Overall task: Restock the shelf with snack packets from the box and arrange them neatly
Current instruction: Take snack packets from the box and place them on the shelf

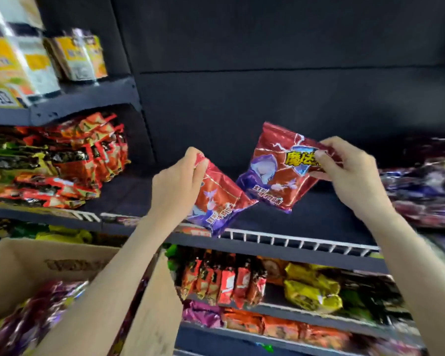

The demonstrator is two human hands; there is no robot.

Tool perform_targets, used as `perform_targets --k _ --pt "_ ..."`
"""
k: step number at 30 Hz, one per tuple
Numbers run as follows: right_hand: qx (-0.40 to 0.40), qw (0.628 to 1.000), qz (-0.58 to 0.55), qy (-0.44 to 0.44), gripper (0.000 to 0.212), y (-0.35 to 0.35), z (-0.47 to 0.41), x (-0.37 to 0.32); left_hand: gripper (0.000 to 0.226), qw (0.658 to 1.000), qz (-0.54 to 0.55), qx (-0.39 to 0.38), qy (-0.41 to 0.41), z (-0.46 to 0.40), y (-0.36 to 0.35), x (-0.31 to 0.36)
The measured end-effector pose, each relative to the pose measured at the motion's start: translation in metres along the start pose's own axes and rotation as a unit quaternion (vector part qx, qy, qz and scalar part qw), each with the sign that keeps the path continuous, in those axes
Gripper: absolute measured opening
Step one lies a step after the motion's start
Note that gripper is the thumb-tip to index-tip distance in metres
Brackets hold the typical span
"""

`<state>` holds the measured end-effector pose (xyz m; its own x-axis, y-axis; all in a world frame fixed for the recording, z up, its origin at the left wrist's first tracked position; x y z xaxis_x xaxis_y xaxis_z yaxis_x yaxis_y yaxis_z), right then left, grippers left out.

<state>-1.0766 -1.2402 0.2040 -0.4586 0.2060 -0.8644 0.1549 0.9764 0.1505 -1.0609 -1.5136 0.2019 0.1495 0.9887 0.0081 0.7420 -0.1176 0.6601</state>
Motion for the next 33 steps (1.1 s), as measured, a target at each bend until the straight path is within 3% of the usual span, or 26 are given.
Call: perform_targets --k 8,14,17,23,26,29,33 --pt "0.090 0.993 0.073 0.023 0.017 0.106 -0.059 0.012 0.034 0.990 0.083 -0.078 -0.078 -0.075 -0.072 0.116" --pt "0.155 0.978 0.139 0.005 0.023 0.159 -0.104 0.053 0.064 0.963 0.062 -0.202 -0.167 -0.104 -0.130 0.162" --pt "0.153 0.968 0.196 -0.022 0.023 0.175 -0.120 0.082 0.064 0.950 0.067 -0.231 -0.201 -0.100 -0.153 0.168" --pt "0.048 0.950 0.286 -0.119 0.028 0.189 -0.132 0.144 0.044 0.967 0.094 -0.129 -0.199 -0.112 -0.163 0.171" --pt "-0.024 0.896 0.427 -0.118 0.034 0.189 -0.126 0.155 0.045 0.970 0.088 -0.001 -0.227 -0.134 -0.159 0.179" --pt "-0.059 0.856 0.496 -0.136 0.035 0.188 -0.117 0.158 0.050 0.953 0.100 0.091 -0.270 -0.156 -0.159 0.213" --pt "-0.090 0.836 0.529 -0.115 0.037 0.187 -0.112 0.154 0.055 0.940 0.127 0.069 -0.309 -0.167 -0.190 0.281"
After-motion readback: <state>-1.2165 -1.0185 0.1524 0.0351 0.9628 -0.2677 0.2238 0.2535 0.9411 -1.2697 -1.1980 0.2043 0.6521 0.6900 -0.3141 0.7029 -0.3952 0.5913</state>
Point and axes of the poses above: each hand's wrist, its own z-axis away from the middle knuckle, its own y-axis out of the back of the hand, x = y × z, the point moved 8 cm from there along -z, towards the middle knuckle, and after that the axes turned 12 degrees about -z, right-handed, at the moved point
